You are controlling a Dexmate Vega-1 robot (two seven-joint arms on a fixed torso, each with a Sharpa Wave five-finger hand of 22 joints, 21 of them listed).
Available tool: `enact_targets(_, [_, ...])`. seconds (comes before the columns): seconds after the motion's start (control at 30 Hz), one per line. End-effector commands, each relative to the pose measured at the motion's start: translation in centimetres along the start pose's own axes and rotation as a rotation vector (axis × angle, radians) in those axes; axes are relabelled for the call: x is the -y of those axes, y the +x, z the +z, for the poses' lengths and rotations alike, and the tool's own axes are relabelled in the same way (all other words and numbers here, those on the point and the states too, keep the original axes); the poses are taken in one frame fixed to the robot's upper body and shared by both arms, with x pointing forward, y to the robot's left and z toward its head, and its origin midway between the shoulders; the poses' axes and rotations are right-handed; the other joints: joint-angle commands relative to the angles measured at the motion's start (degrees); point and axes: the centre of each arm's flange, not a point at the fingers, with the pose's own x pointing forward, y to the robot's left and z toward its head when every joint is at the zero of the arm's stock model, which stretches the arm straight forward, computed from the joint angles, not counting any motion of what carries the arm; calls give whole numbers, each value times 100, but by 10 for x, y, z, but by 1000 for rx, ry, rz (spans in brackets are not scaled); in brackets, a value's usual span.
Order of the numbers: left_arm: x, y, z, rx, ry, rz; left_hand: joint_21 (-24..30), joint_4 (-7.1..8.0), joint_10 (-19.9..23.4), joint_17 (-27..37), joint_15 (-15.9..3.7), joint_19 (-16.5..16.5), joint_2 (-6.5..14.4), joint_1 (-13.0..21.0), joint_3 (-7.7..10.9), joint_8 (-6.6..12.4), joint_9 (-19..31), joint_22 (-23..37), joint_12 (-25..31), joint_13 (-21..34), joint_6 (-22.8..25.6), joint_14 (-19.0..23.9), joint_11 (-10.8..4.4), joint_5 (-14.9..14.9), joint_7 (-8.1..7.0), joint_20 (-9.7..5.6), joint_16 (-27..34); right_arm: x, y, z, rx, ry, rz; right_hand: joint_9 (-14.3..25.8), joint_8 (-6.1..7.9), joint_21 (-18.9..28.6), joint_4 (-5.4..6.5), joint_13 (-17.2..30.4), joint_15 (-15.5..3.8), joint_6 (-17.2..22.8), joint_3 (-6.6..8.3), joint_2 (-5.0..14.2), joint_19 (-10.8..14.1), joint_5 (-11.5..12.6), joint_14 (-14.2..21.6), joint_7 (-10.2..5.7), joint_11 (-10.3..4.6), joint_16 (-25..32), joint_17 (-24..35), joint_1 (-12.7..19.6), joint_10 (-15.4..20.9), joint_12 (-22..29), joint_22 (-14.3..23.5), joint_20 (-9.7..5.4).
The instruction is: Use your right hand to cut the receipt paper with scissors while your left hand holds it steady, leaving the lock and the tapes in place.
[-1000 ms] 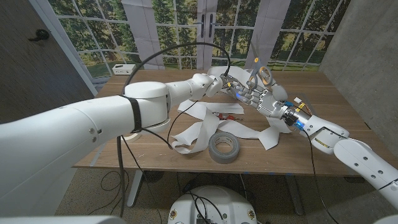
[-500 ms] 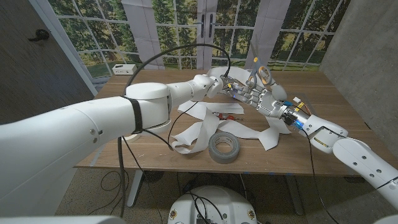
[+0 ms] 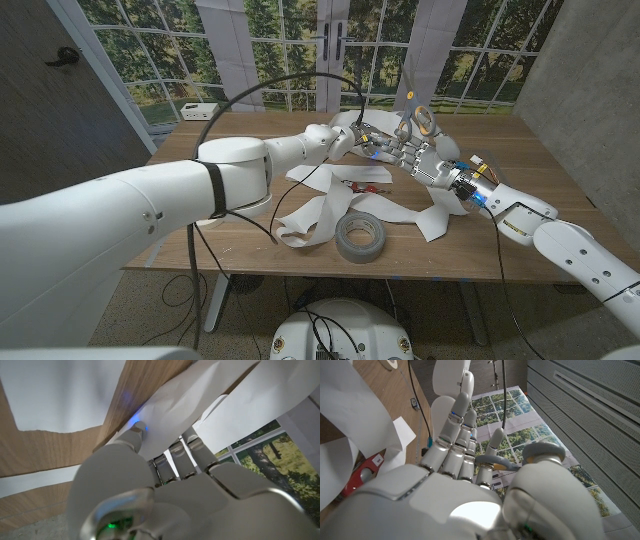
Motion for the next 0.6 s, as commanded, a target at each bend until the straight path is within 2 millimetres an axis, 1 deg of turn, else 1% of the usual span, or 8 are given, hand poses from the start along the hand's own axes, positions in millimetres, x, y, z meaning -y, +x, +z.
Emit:
enact_targets(0.03, [15, -10, -15, -30, -295, 94, 161, -13, 103, -83, -545, 197, -22, 109, 60, -2, -3, 2, -5, 176, 95, 138, -1, -28, 11, -228, -70, 4, 2, -3, -2, 11, -5, 6, 30, -5, -15, 1, -252, 125, -5, 32, 43, -25, -21, 98, -6, 38, 17, 19, 2, 26, 28, -1])
enact_targets(0.1, [18, -10, -16, -40, -365, 92, 191, -19, 120, -109, -544, 217, -27, 121, 69, -7, -7, -3, -16, 154, 107, 176, 6, -29, 10, -233, -87, 4, 2, -4, -5, 14, -5, 2, 29, -7, -14, 0, -247, 126, -6, 34, 48, -26, -18, 89, -7, 41, 17, 18, 0, 25, 28, -4])
enact_targets(0.2, [19, -12, -18, -41, -383, 107, 215, -27, 150, -154, -542, 189, -38, 138, 81, -17, -14, -11, -37, 110, 121, 214, 25, -33, 9, -223, -125, 5, 2, -5, -6, 22, -5, 0, 24, -13, -14, -3, -253, 117, -8, 34, 51, -28, -29, 95, 9, 38, 16, 17, 10, 30, 29, 1])
enact_targets(0.27, [20, -13, -19, -43, -412, 115, 210, -36, 151, -224, -547, 37, -58, 156, 95, -34, -25, -24, -65, 83, 135, 192, 56, -38, 7, -166, -210, 6, 2, -5, -9, 21, -6, 0, 20, -19, -15, -5, -257, 104, -10, 36, 51, -29, -25, 99, 7, 42, 16, 17, 11, 31, 29, 1])
enact_targets(0.37, [22, -14, -23, -53, -460, 119, 200, -34, 141, -263, -551, -94, -56, 173, 101, -51, -32, -33, -87, 71, 137, 191, 29, -41, -9, -127, -255, 7, 3, -6, -14, 24, -4, -10, 15, -24, -18, -7, -253, 106, -11, 36, 55, -31, -27, 90, 8, 43, 16, 20, 5, 29, 29, -2])
enact_targets(0.43, [22, -15, -25, -57, -475, 117, 208, -32, 139, -280, -551, -124, -56, 178, 102, -62, -35, -38, -92, 74, 130, 193, 10, -43, -24, -121, -275, 7, 4, -6, -16, 27, -3, -15, 11, -28, -20, -9, -247, 102, -12, 36, 54, -32, -25, 92, 8, 44, 15, 22, 3, 28, 29, 1])
enact_targets(0.5, [21, -16, -27, -48, -462, 130, 200, -24, 142, -306, -550, -232, -49, 184, 102, -74, -40, -46, -90, 89, 135, 196, 7, -45, -34, -70, -307, 8, 5, -7, -21, 27, -1, -20, 8, -33, -22, -10, -251, 104, -13, 35, 55, -33, -25, 103, -10, 46, 15, 25, -1, 27, 30, 1])
enact_targets(0.6, [19, -19, -30, -29, -479, 149, 206, -20, 143, -329, -549, -275, -50, 186, 102, -81, -44, -54, -99, 86, 141, 173, 2, -47, -39, -46, -341, 9, 7, -9, -24, 39, 7, -32, -14, -40, -34, -13, -256, 64, -9, 37, 58, -33, -29, 114, -8, 46, 13, 46, -6, 26, 30, 3])
